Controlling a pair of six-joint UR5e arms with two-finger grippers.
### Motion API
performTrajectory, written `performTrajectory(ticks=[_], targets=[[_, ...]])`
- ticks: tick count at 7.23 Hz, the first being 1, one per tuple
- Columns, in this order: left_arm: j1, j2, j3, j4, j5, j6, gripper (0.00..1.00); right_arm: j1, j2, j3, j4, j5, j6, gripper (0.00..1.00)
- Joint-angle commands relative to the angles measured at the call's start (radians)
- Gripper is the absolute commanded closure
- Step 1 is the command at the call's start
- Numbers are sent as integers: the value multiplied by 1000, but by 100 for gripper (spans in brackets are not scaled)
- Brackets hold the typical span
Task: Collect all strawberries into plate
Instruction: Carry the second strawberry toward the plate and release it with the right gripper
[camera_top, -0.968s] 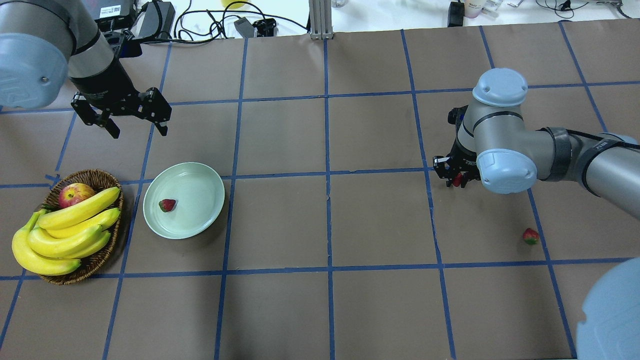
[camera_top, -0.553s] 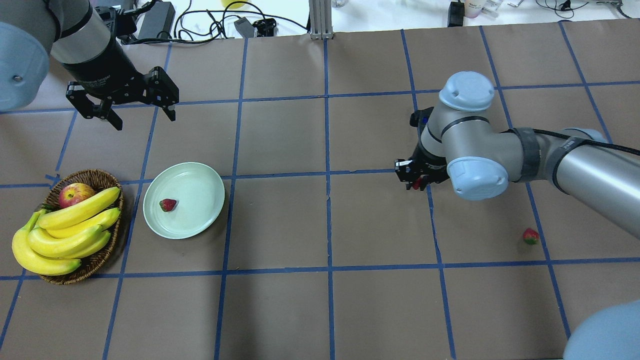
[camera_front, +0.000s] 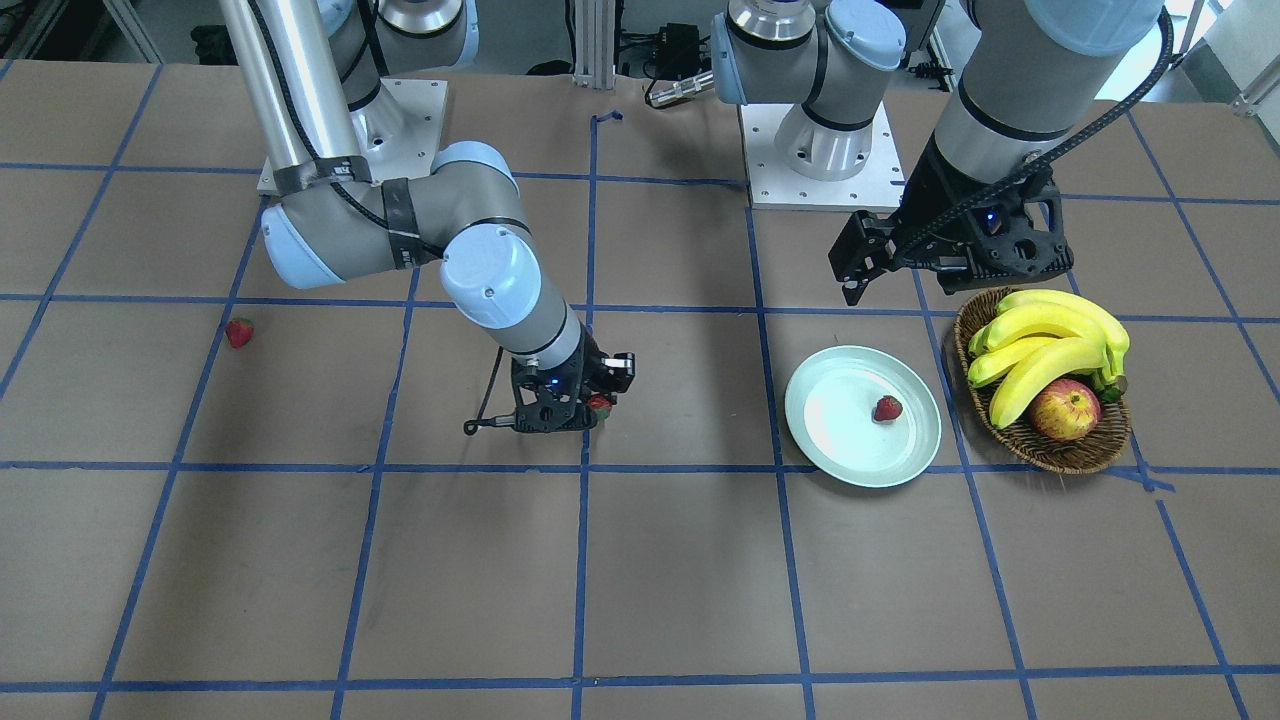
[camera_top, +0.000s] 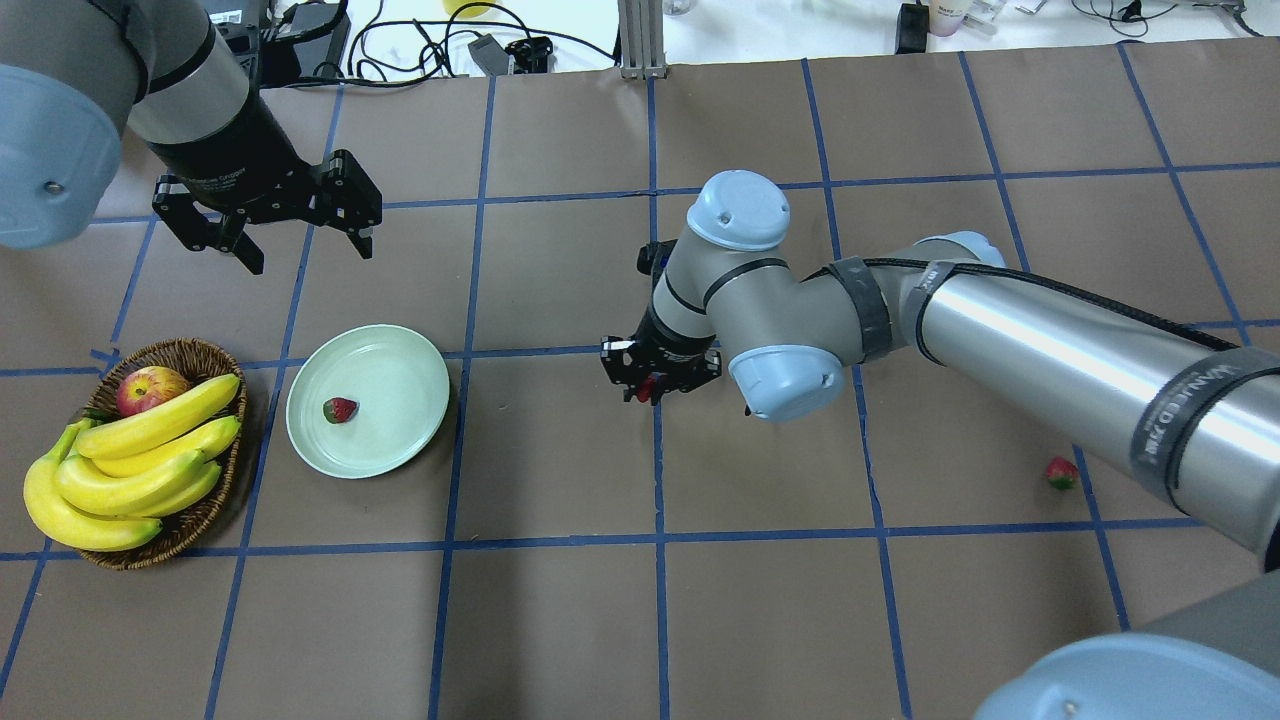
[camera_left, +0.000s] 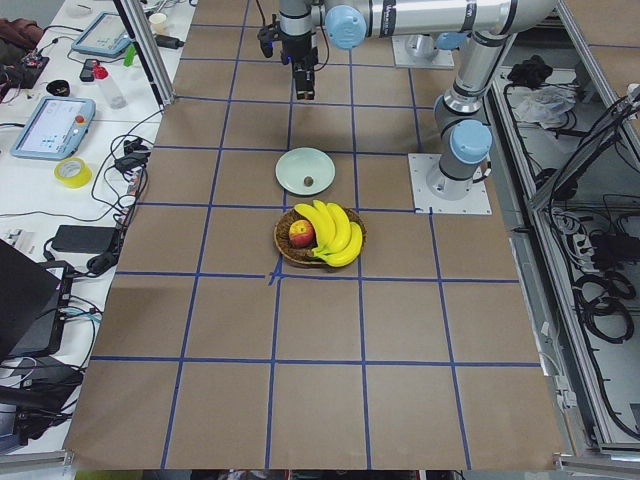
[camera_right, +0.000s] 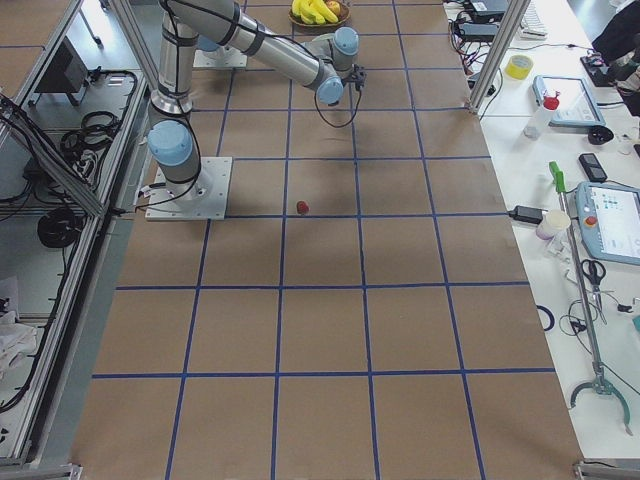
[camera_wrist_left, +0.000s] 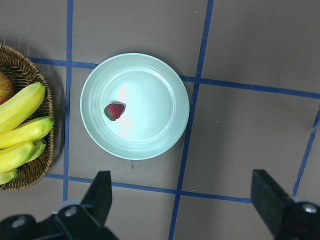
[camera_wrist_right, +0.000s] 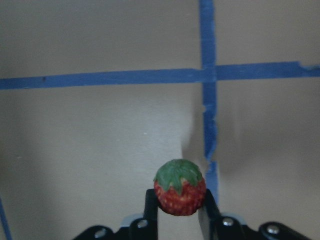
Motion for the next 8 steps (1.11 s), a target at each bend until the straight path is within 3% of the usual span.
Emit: performTrajectory(ticks=[1,2,3,4,5,6,7,8], targets=[[-1,13,-33,6,3,-1,0,71,66,-78,-10,49,101,87],[-1,18,-36,9,-10,-2,0,73,66,-78,-10,45,111,47],[-1,18,-36,9,-10,-7,0,73,62,-80,-10,39,111,17],[-1,18,-38,9,-12,-10,0,73,59,-81,-8,29,105,0],[-1,18,-44,9,-12,-12,0,72,21,-74,10,-4,95,0],[-1,20,-47,9,-21,-13,0,69,-30,-71,74,-115,80,0],[2,15,-49,9,-21,-12,0,55,-71,-69,187,-239,60,0],[11,11,-50,3,-14,-1,0,26,-113,-51,304,-429,-31,0]])
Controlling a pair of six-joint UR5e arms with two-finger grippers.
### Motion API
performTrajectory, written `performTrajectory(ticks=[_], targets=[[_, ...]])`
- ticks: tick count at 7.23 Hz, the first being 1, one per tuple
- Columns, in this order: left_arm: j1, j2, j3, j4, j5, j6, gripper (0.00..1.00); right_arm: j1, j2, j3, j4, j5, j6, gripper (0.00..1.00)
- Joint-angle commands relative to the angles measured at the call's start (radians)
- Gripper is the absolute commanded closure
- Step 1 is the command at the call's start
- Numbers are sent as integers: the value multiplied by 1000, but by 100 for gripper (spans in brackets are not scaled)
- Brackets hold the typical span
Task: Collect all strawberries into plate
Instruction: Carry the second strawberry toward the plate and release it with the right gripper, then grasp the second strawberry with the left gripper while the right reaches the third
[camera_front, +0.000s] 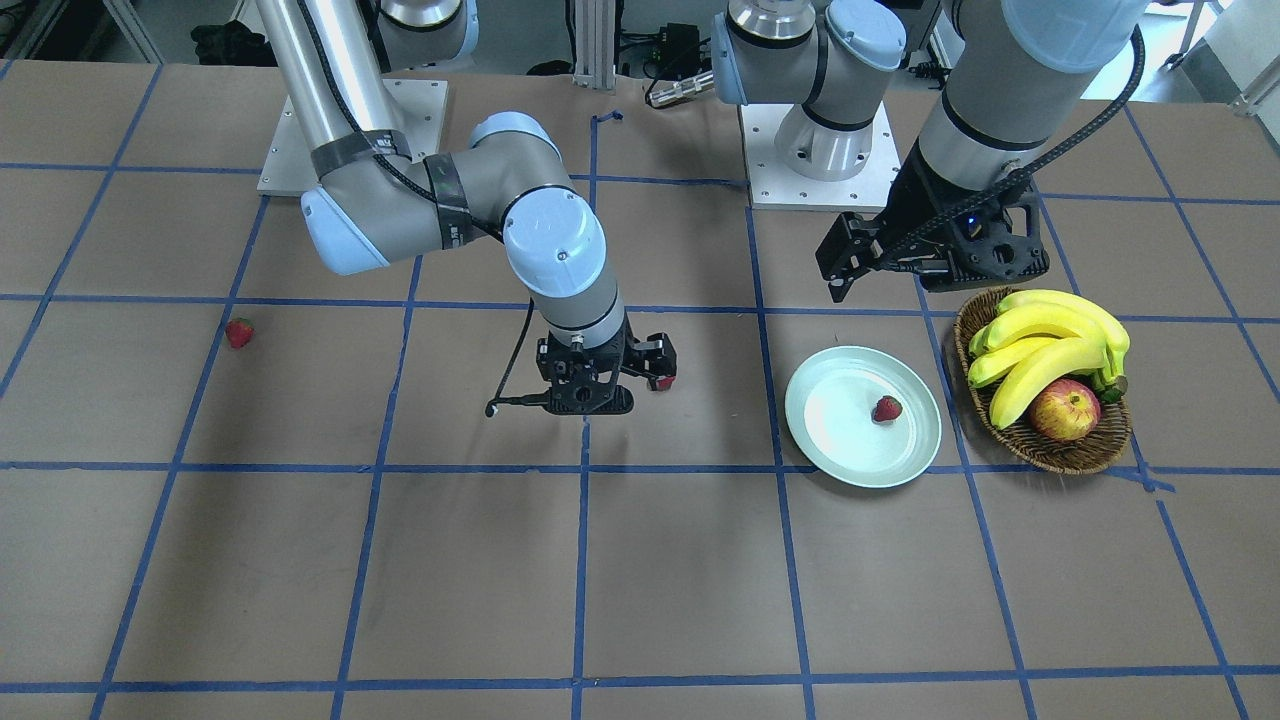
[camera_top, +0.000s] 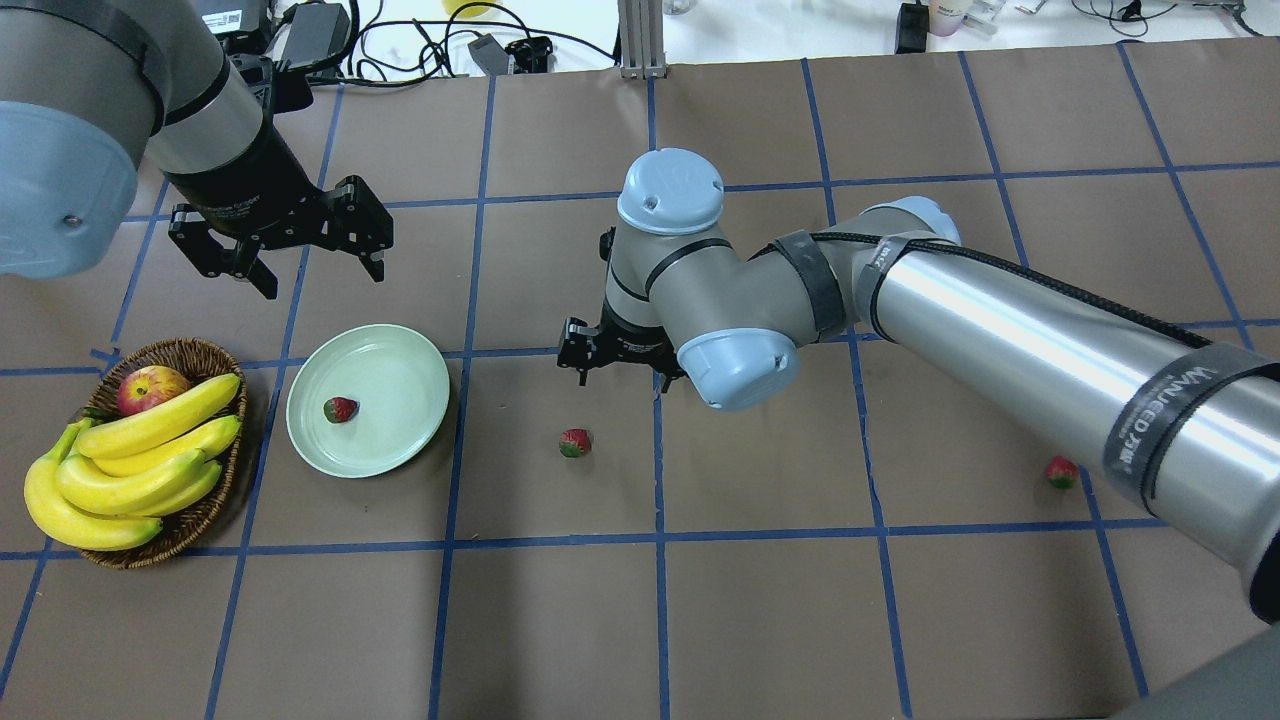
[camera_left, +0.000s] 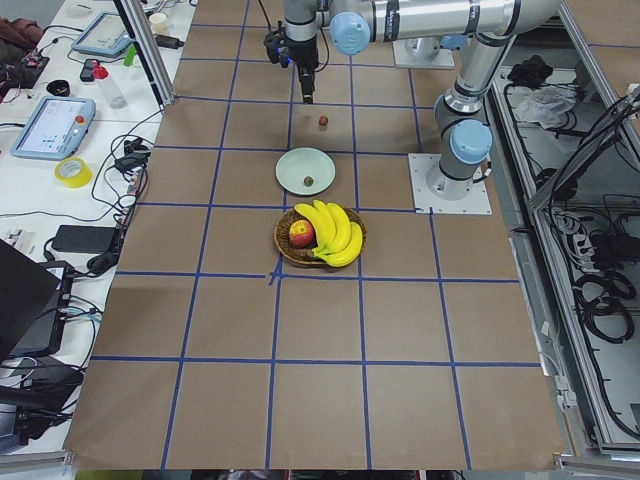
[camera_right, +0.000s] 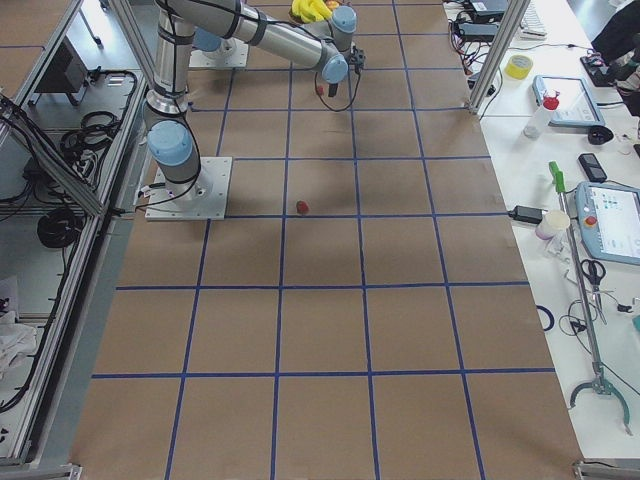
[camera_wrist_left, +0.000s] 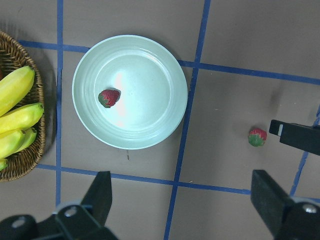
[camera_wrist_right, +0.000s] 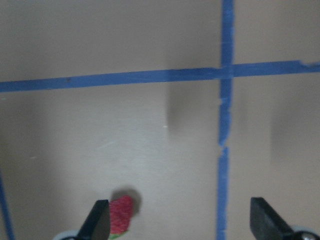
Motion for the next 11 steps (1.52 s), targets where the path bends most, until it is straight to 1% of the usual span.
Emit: performTrajectory(ticks=[1,2,3,4,5,6,7,8,9,10,11], targets=[[16,-9,-4,-20,0,10,0,-95,-91,49,168,-271,-141,0],[17,-11,-1,-62,1,10,0,-190,-152,103,165,-277,-149,0],[17,-23,-1,-67,-11,-4,0,-300,-209,158,165,-302,-226,0],[17,-48,-11,-55,-103,-1,0,-373,-254,222,156,-345,-276,0],[2,-81,-34,2,-167,-7,0,-411,-275,280,136,-432,-281,0],[-45,-92,-69,56,-167,-10,0,-428,-291,319,115,-458,-282,1],[-116,-104,-120,146,-166,-51,0,-445,-303,357,90,-456,-287,6],[-171,-135,-192,276,-169,-118,0,-486,-308,393,46,-459,-339,8],[-213,-169,-258,425,-170,-162,0,-572,-308,408,52,-466,-383,7],[-240,-201,-286,466,-170,-204,0,-674,-308,430,59,-475,-452,7],[-265,-233,-295,471,-172,-257,0,-730,-308,456,44,-456,-504,8]])
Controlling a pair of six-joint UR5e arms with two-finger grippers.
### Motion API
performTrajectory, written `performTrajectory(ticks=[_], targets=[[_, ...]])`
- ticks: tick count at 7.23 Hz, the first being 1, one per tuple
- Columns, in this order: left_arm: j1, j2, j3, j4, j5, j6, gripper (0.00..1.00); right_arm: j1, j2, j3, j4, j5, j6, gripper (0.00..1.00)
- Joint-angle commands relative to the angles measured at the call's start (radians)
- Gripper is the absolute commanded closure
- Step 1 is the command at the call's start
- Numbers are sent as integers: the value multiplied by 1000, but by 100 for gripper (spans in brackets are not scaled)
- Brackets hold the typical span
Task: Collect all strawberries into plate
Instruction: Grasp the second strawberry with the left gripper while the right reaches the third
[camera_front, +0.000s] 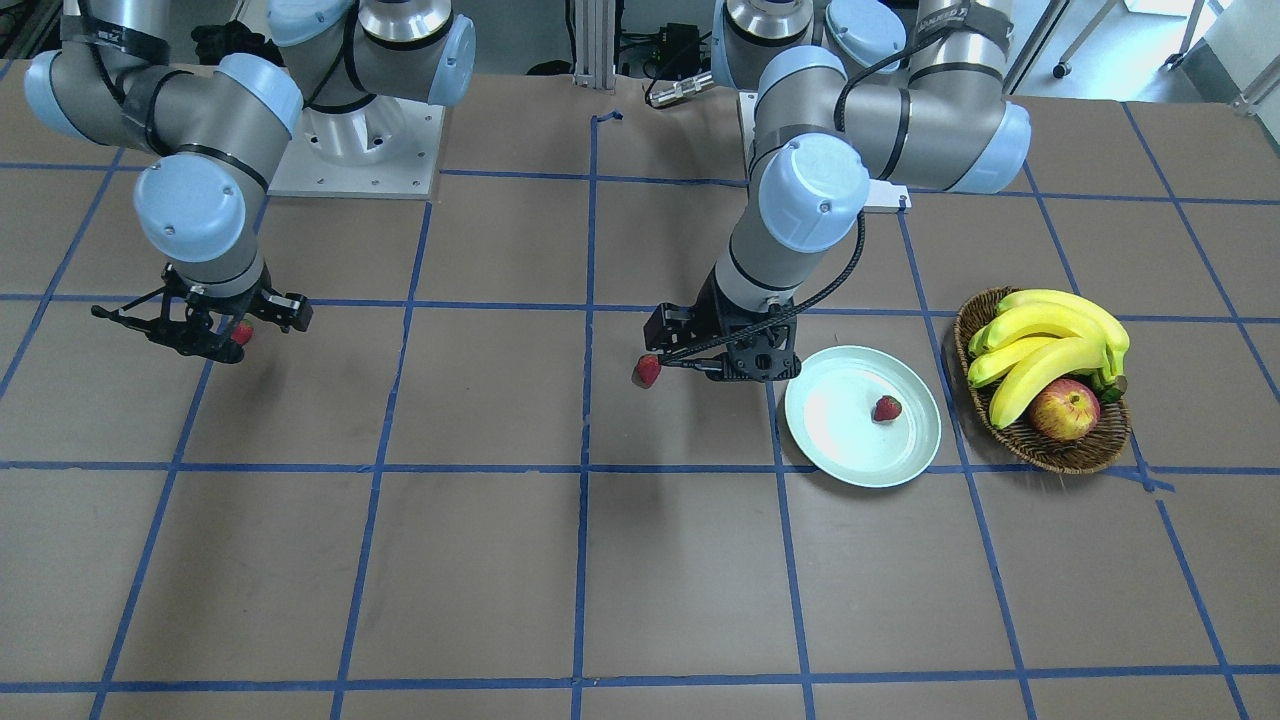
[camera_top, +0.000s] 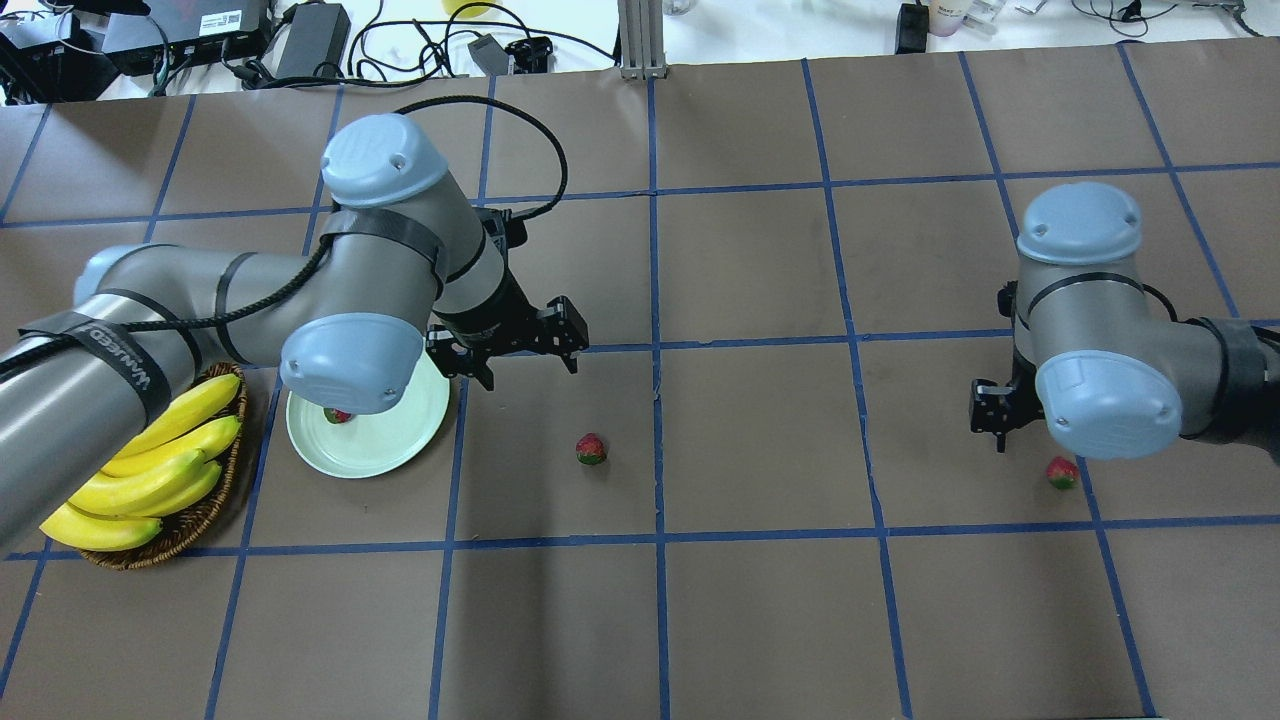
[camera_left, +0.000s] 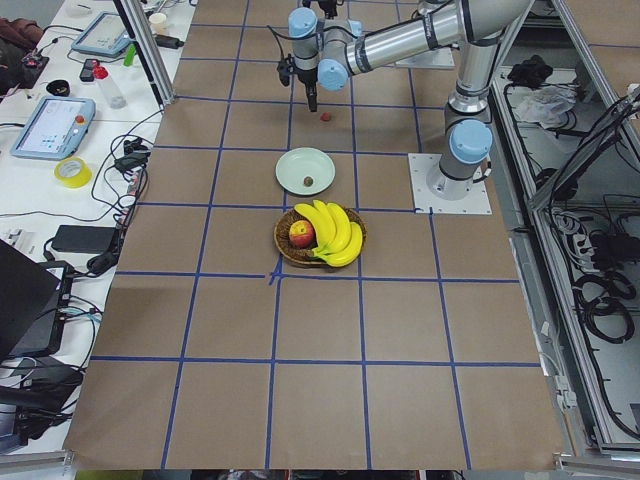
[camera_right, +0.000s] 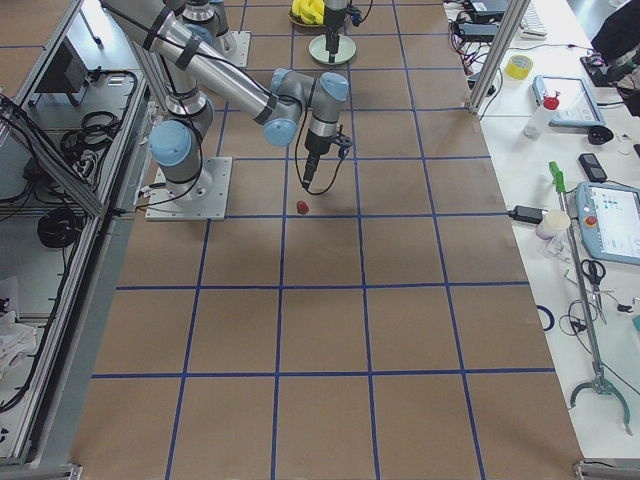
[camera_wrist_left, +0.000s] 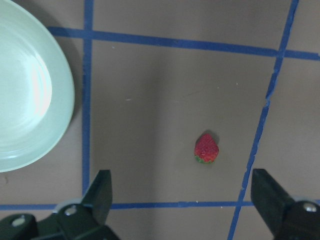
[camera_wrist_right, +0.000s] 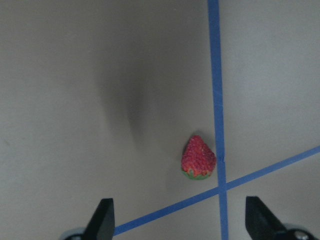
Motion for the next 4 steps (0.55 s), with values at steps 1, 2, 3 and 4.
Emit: performTrajectory(ticks=[1,2,3,4], targets=[[-57,-77,-27,39,-3,-129,0,-93,5,51,-16,25,-76,11],[-75,-105,-27,56,-26,-135,0,-99,8,51,-17,33,-97,11],[-80,-132,-27,66,-29,-135,0,-99,31,51,-45,36,-99,11],[-81,-155,-31,74,-25,-135,0,-99,74,48,-90,36,-100,11]])
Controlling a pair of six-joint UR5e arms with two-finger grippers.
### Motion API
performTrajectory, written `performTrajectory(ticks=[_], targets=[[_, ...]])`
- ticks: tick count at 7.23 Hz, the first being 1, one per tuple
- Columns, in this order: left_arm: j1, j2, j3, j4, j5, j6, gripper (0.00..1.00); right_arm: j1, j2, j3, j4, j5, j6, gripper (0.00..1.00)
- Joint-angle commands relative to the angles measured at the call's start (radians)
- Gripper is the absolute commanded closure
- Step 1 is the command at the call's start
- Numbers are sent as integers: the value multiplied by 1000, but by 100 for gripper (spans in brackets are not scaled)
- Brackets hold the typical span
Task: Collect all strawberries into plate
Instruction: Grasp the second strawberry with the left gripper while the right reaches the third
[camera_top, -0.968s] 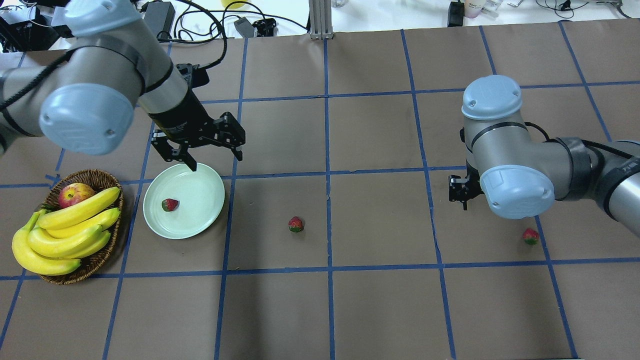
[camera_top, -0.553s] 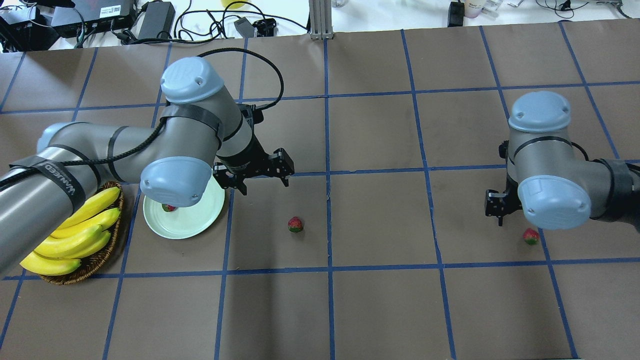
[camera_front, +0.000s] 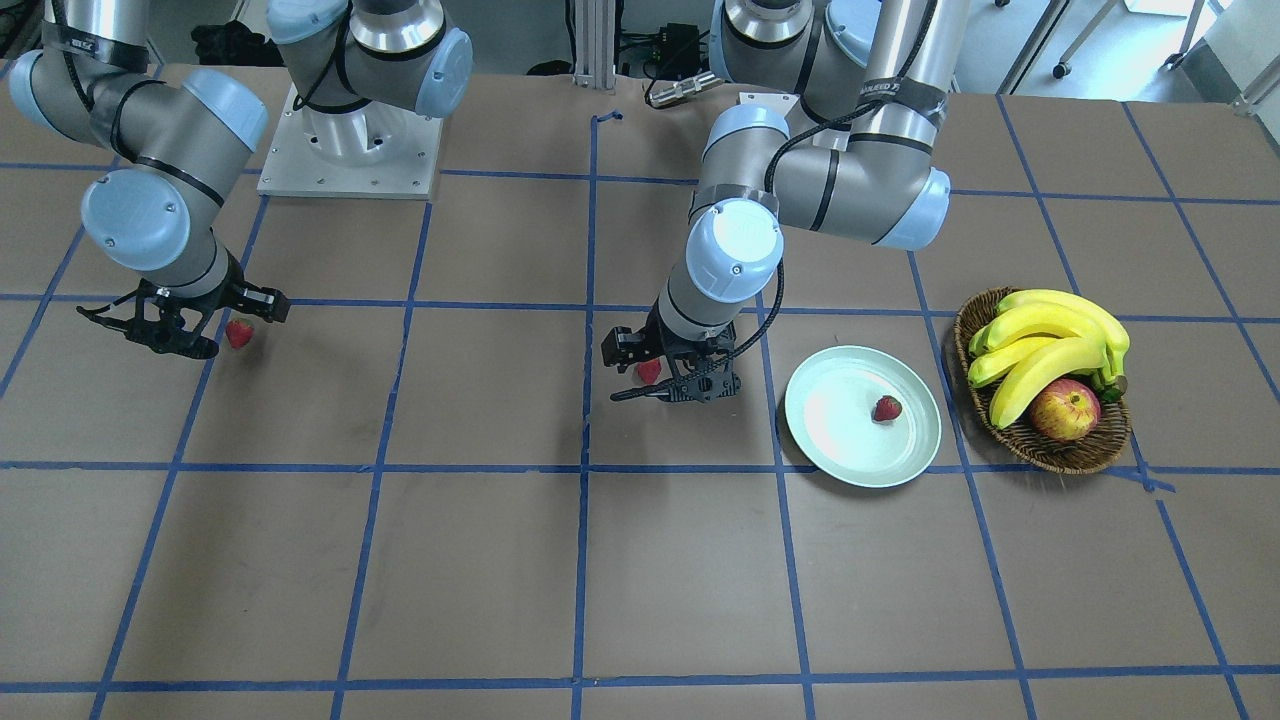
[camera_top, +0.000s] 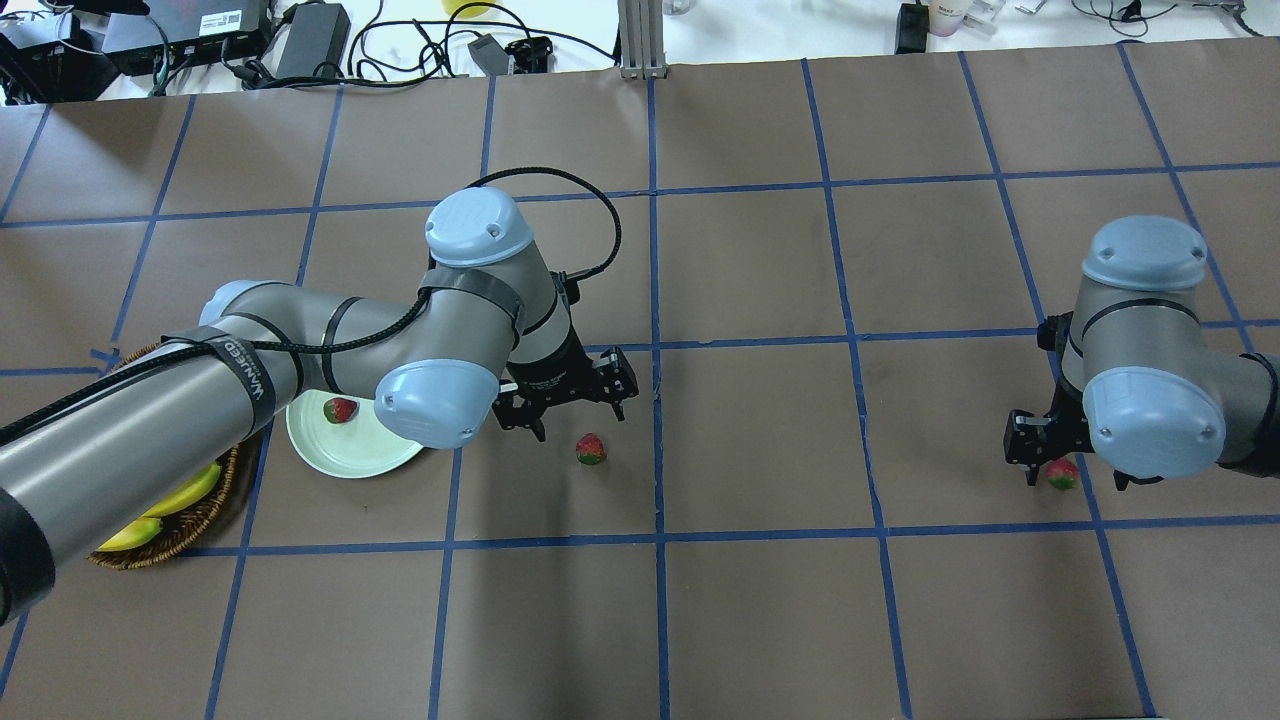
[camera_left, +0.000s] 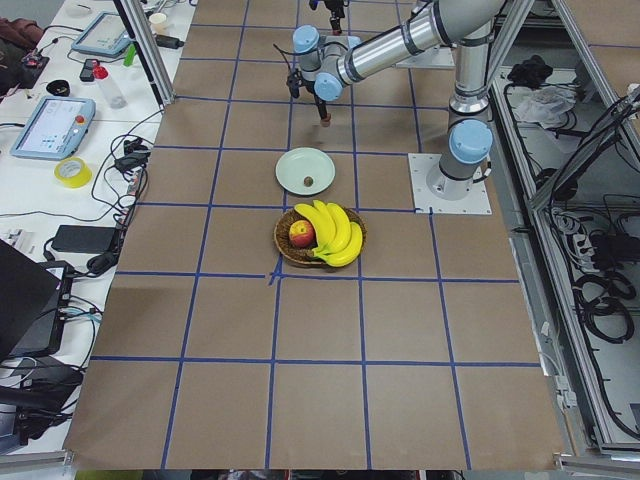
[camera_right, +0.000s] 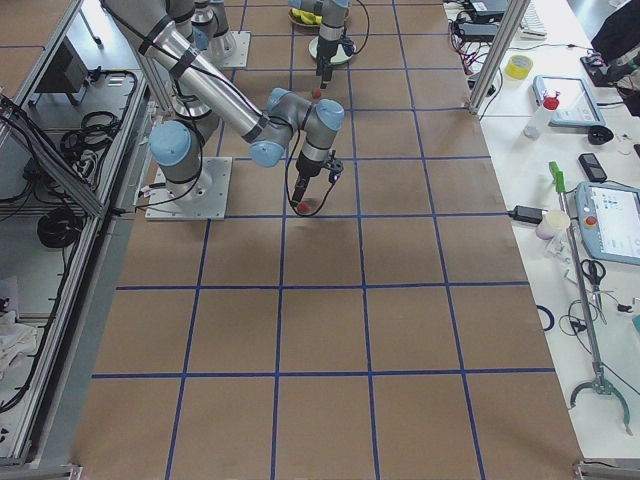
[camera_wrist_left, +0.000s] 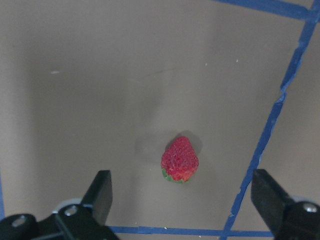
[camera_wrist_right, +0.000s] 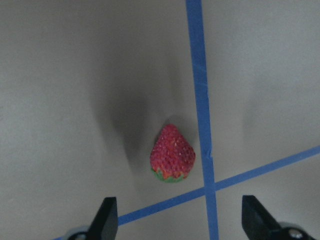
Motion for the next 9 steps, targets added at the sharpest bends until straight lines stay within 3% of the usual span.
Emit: performTrajectory(ticks=[1,2,3,4,5,7,9], targets=[[-9,-40,-27,13,1,-5,2,-2,50,-4,-58,3,-12,11],[-12,-34,-53,13,1,-8,10,-2,52,-4,-65,3,-12,11],[-14,-29,-54,10,-3,-11,45,-1,52,-1,-72,3,-12,12],[-14,-29,-54,10,-7,-14,86,-1,55,-2,-72,3,-12,25],[-14,-29,-50,12,-7,-18,100,-2,56,-1,-72,3,-12,42],[-11,-17,-26,17,-2,-20,100,-2,59,-1,-72,1,-13,54],[0,-2,62,-23,7,-60,100,-2,61,1,-71,0,-21,64]])
